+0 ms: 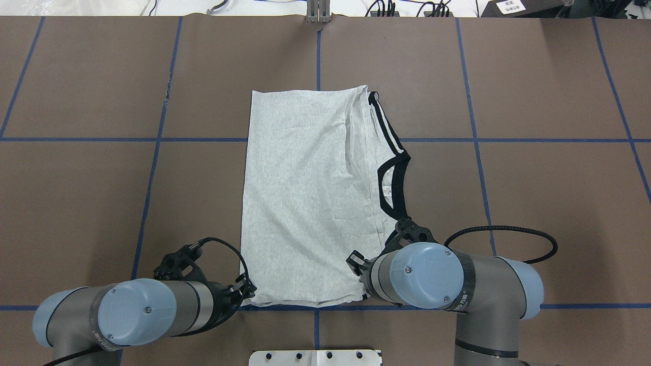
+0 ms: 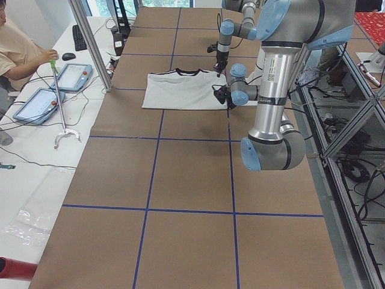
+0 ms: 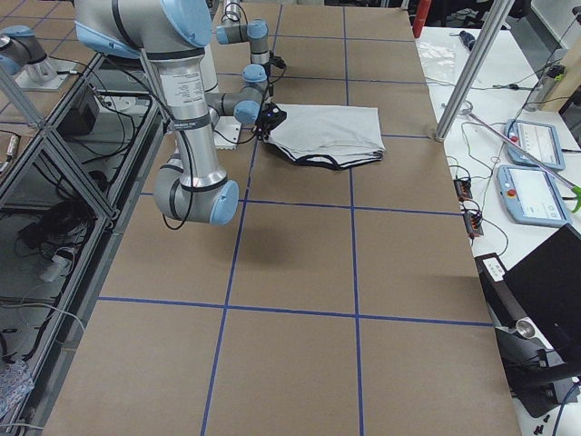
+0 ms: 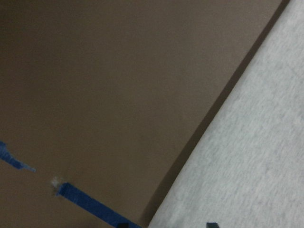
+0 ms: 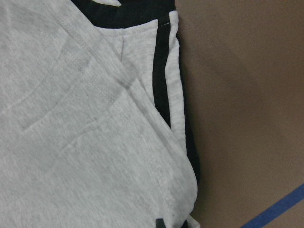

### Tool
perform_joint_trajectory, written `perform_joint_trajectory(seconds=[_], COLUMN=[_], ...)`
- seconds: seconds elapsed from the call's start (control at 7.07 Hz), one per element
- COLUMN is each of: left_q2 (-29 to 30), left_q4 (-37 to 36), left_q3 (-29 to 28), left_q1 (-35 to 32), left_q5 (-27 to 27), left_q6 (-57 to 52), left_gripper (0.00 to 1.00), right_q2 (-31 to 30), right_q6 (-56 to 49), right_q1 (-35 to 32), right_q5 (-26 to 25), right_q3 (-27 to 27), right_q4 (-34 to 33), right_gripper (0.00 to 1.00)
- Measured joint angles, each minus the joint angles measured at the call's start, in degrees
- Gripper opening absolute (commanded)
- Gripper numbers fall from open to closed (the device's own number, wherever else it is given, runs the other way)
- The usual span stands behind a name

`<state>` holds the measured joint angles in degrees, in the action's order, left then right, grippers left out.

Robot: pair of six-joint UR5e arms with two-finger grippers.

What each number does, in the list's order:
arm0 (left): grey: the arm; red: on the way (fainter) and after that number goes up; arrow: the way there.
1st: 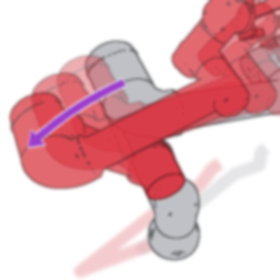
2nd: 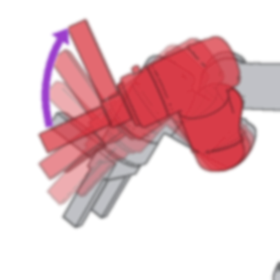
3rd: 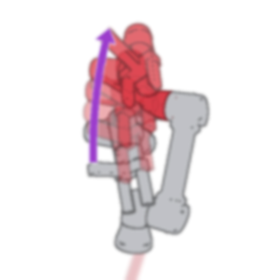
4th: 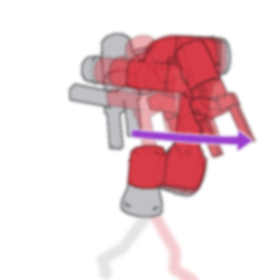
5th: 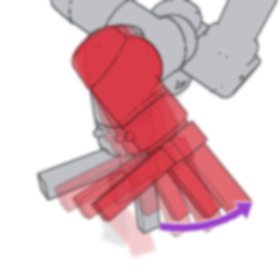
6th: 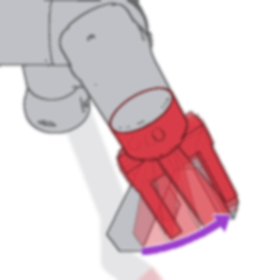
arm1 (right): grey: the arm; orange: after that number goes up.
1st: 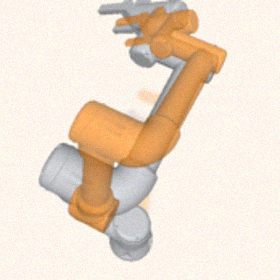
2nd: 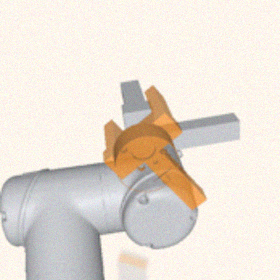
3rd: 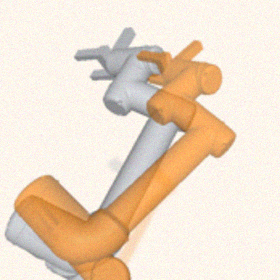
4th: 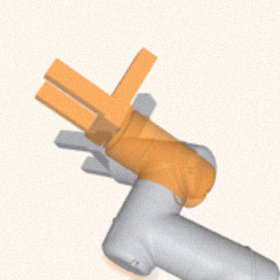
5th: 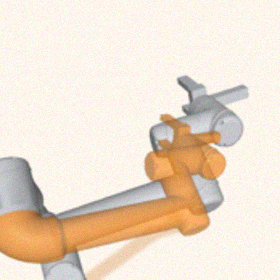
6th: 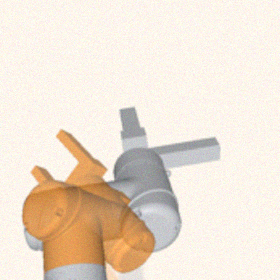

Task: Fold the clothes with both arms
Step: 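Hold both near corners of the folded shirt with both grippers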

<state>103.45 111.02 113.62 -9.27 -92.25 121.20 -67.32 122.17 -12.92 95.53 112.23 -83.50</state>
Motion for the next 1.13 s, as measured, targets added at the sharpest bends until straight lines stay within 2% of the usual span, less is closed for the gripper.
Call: perform_joint_trajectory(seconds=[0.99,1.13], left_q2=[0.5,0.6], left_q4=[0.0,0.0], left_q3=[-0.9,-1.0], left_q1=[0.7,0.7], left_q5=[0.6,0.6], left_q6=[-0.7,-0.7], left_gripper=[0.51,0.41], right_q2=[-0.2,-0.3], right_q6=[0.0,0.0], right_q1=[0.0,0.0], right_q5=[0.0,0.0], right_q3=[0.0,0.0], right_q4=[0.0,0.1], right_gripper=[0.0,0.0])
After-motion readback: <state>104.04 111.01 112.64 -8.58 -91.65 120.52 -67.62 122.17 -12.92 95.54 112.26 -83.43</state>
